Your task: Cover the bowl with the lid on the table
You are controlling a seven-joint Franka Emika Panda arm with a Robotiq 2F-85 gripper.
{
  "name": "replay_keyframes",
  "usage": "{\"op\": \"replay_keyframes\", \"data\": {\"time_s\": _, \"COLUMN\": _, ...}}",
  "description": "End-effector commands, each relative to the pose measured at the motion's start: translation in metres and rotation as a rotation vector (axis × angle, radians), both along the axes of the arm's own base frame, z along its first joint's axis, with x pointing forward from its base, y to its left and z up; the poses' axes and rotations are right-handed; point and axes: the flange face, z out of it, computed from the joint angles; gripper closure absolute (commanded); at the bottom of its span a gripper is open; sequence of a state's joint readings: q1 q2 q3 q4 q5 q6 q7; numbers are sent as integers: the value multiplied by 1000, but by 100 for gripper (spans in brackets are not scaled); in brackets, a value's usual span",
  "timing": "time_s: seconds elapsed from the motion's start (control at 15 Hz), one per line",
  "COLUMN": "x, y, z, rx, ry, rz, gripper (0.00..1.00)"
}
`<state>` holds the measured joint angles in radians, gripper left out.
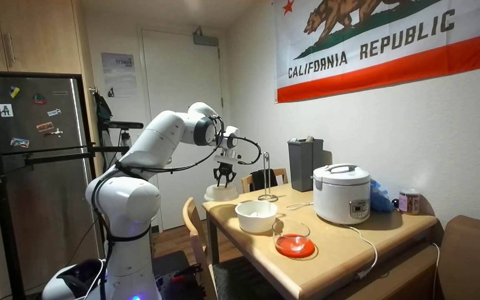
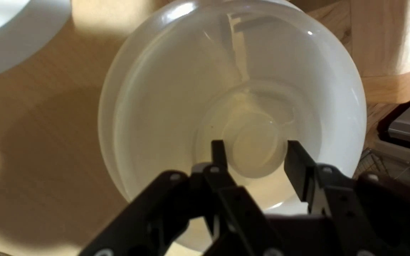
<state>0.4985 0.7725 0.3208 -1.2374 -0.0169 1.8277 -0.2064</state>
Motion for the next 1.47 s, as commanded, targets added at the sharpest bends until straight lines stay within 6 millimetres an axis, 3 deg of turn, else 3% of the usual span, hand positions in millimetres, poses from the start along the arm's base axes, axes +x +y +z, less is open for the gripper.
{"op": "replay_keyframes", "data": {"time_s": 0.0, "x": -10, "y": 3, "z": 29, "rx": -30, "ry": 4, "rz": 0, "gripper": 80}}
{"op": "replay_keyframes", "data": {"time_s": 0.2, "x": -8, "y": -6, "z": 43, "rx": -25, "ry": -37, "rz": 0, "gripper": 80}}
{"op": "replay_keyframes", "data": {"time_s": 0.47, "x": 11, "y": -30, "z": 61, "rx": -2, "ry": -104, "rz": -37, "gripper": 80}}
{"op": "replay_keyframes", "data": {"time_s": 1.0, "x": 50, "y": -105, "z": 78, "rx": 58, "ry": -191, "rz": -186, "gripper": 80}}
{"op": "replay_keyframes", "data": {"time_s": 1.4, "x": 50, "y": -163, "z": 73, "rx": 53, "ry": -226, "rz": -310, "gripper": 80}}
